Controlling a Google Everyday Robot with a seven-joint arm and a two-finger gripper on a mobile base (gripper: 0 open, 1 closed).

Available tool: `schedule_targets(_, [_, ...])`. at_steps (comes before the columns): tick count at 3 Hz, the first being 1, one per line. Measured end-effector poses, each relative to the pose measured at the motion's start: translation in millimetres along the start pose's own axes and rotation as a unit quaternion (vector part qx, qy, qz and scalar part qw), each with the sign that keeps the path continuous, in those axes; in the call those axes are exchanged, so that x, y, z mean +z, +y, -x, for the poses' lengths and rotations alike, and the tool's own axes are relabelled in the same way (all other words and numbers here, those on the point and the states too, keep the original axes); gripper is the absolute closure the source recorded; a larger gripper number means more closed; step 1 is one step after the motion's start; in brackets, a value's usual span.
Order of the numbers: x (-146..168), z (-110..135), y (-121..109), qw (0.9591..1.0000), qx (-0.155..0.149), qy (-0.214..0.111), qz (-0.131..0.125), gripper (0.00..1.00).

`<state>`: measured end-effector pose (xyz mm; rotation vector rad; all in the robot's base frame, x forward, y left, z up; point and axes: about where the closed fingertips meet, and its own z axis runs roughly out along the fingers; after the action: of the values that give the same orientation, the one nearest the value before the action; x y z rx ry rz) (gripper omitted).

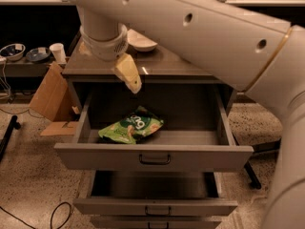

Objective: Pick green rice chip bag from top drawer and place on counter

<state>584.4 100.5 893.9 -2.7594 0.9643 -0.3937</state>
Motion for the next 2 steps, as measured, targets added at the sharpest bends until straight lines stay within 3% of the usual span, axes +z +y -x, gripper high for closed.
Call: schedule_targets(2, [89.1,1.7,36.3,0.999,-0.001,-0.027,0.035,0.0])
